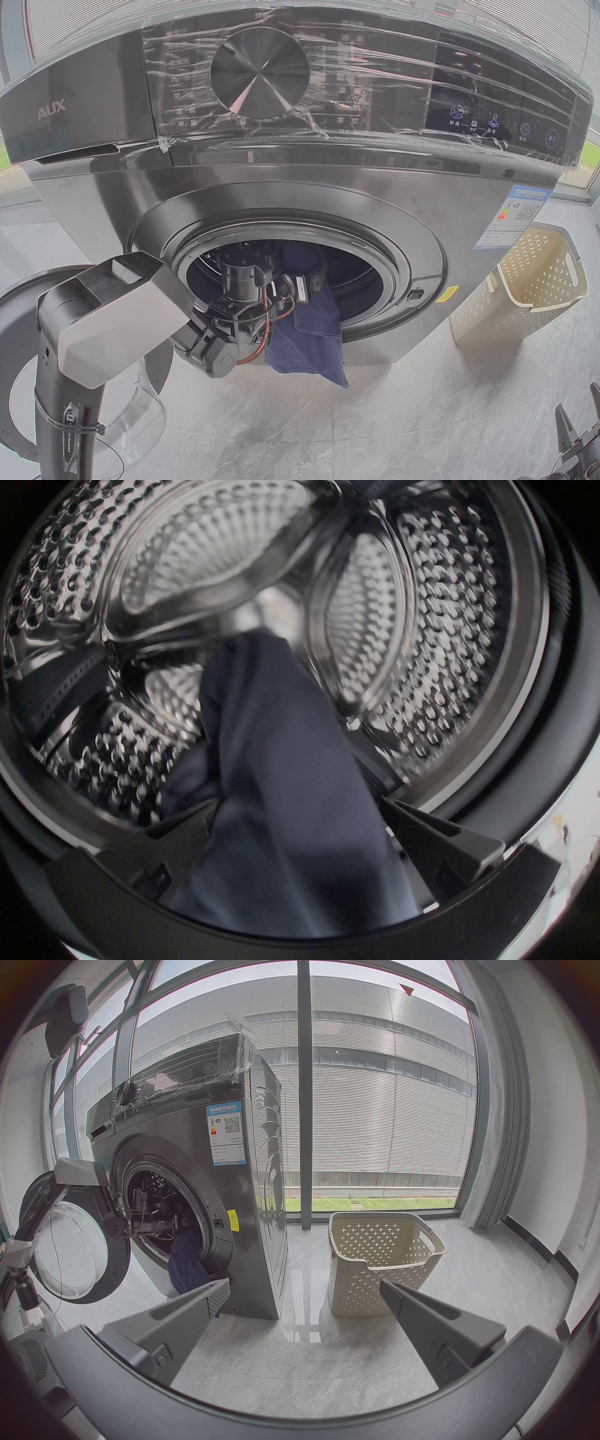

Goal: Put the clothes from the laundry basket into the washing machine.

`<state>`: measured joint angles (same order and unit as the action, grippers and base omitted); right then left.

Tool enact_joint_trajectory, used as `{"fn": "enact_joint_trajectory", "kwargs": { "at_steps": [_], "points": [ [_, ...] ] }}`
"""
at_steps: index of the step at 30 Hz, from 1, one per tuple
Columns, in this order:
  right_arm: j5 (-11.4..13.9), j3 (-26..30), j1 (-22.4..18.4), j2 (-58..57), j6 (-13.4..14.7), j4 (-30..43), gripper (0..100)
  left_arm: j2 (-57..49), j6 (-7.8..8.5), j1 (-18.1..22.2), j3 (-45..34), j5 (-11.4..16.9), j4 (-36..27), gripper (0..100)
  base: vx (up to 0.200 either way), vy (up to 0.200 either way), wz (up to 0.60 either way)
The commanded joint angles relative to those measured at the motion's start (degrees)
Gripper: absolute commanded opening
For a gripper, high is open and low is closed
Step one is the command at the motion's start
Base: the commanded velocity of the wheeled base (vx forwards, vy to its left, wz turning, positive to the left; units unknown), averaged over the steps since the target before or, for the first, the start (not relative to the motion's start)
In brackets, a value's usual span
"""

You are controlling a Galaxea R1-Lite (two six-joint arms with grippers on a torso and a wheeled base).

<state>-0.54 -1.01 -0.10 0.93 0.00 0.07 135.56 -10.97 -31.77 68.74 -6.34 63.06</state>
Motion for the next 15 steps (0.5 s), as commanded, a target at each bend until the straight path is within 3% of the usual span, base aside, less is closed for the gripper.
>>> {"fn": "enact_joint_trajectory", "kwargs": {
  "at_steps": [1,8,13,14,15],
  "points": [
    [0.01,0.92,0.01,-0.93,0.0,0.01,100,-6.71,0.07,-4.53,-8.98,2.12,-3.91,100,0.0,0.0,0.0],
    [0.01,0.92,0.01,-0.93,0.0,0.01,100,-5.39,0.78,-4.97,-10.21,2.12,-4.26,100,0.0,0.0,0.0],
    [0.01,0.92,-0.08,-0.93,0.0,0.01,100,-3.64,2.36,-4.18,-11.26,2.12,-4.79,100,0.0,0.0,0.0],
    [0.01,0.92,-0.08,-0.93,0.0,-0.07,100,-3.28,2.71,-4.0,-11.26,2.12,-4.79,0,0.0,0.0,0.0],
    [0.01,0.92,-0.08,-0.93,0.0,0.01,100,-3.02,3.06,-3.74,-11.26,2.12,-4.79,0,0.0,0.0,0.0]
  ]
}}
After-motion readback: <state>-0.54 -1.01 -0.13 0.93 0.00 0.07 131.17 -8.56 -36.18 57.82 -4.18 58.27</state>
